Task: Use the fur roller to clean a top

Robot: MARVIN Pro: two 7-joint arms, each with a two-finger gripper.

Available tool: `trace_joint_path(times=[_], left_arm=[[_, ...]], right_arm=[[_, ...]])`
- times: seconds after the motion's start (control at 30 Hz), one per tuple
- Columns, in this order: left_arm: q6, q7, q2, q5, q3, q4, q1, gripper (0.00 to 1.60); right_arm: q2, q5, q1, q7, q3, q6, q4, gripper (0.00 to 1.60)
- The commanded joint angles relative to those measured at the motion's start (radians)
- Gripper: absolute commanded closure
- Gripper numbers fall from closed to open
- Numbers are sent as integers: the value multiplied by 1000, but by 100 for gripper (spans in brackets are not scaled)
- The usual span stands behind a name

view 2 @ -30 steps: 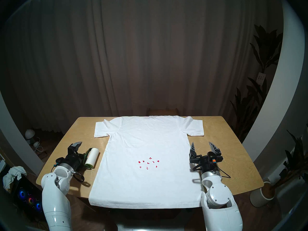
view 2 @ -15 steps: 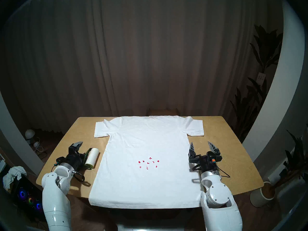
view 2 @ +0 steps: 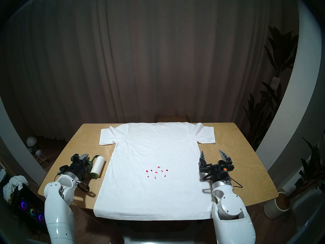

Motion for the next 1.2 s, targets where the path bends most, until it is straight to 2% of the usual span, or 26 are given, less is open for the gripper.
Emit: trace_joint_path(times=[0.0, 0.17, 0.33, 0.43, 0.47, 0.67, 0.83, 0.93, 1.17], left_arm=[[-10, -21, -14, 11, 7, 2, 23, 160], [-23, -38, -19, 24, 12, -35, 39, 160], [-69, -157, -13, 86, 30, -94, 75, 160], [-93, -191, -12, 110, 40, -129, 87, 160], [-106, -202, -30, 90, 32, -143, 85, 160], [-138, -290, -6, 150, 63, -215, 114, 160], [-161, -357, 31, 238, 121, -259, 156, 160], [-183, -411, 62, 319, 163, -278, 183, 160], [-315, -519, 58, 477, 214, -284, 222, 160]], right_arm=[[-2, -1, 3, -5, 4, -8, -22, 0], [-2, 11, -1, -4, 12, -11, -21, 0], [-3, 36, 0, -1, 26, -8, -26, 0], [1, 47, 5, 2, 36, -9, -18, 0], [1, 50, 7, 1, 38, -9, -19, 0], [1, 66, 8, 7, 44, -3, -23, 0], [10, 75, 12, 23, 47, -10, -3, 0], [12, 78, 21, 34, 43, -13, -1, 0], [22, 92, 38, 63, 36, -24, 11, 0]])
